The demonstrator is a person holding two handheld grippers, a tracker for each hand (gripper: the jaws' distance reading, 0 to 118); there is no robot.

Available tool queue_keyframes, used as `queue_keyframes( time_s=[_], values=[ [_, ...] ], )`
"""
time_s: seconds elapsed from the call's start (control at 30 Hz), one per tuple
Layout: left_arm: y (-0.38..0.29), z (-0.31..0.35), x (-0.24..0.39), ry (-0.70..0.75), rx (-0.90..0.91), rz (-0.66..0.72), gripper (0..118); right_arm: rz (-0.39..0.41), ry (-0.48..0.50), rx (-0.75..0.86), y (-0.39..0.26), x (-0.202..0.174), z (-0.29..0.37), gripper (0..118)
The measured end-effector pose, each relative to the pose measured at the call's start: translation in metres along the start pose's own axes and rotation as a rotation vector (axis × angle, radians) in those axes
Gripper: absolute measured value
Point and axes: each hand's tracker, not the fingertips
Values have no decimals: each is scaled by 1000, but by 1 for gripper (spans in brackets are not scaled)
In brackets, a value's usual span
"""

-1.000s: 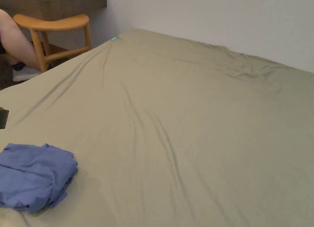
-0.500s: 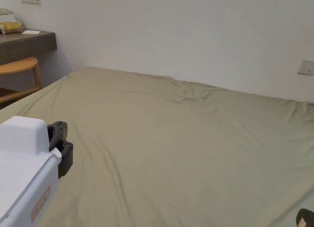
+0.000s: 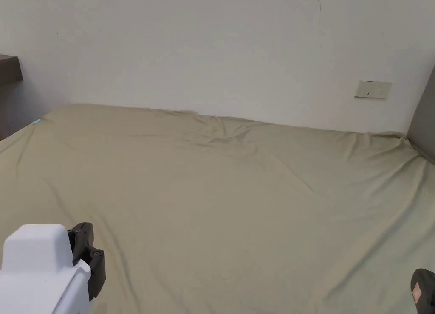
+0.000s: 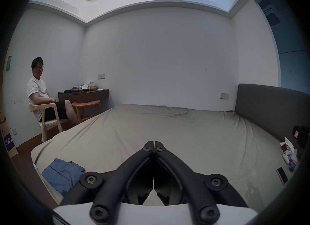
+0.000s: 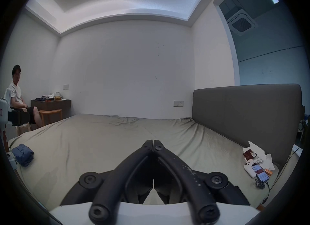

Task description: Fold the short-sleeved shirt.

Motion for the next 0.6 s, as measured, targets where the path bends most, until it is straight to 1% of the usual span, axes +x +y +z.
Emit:
queue_keyframes(
  time_s=[0.1, 0.2, 0.3, 0.37, 0.4, 0.43, 0.5, 0.53, 0.57, 0.6],
  values=[
    [-2, 2, 3, -25, -5, -5, 0, -31, 9, -8, 1, 2, -3, 2],
    [-3, 5, 4, -58, -20, -10, 0, -33, 8, -17, 1, 1, -6, 2],
    [-5, 7, 3, -76, -26, -7, 0, -48, 32, -21, 1, 2, -8, 2],
    [-6, 7, 3, -69, -28, -17, 0, -64, 35, -23, 1, 3, -8, 7],
    [-6, 7, 3, -60, -29, -23, 0, -67, 36, -24, 1, 3, -9, 7],
    [-6, 8, 3, -54, -29, -28, 3, -69, 34, -24, 0, 3, -9, 14],
    [-7, 8, 2, -46, -24, -32, 24, -66, 42, -42, 0, 3, -11, 46],
    [-7, 9, 2, -50, -22, -29, 35, -62, 57, -53, 0, 4, -13, 66],
    [-6, 10, 1, -60, -18, -24, 40, -65, 75, -69, 0, 3, -13, 82],
    [-7, 11, 0, -79, -5, -20, 40, -72, 88, -77, 1, 2, -13, 92]
  ],
)
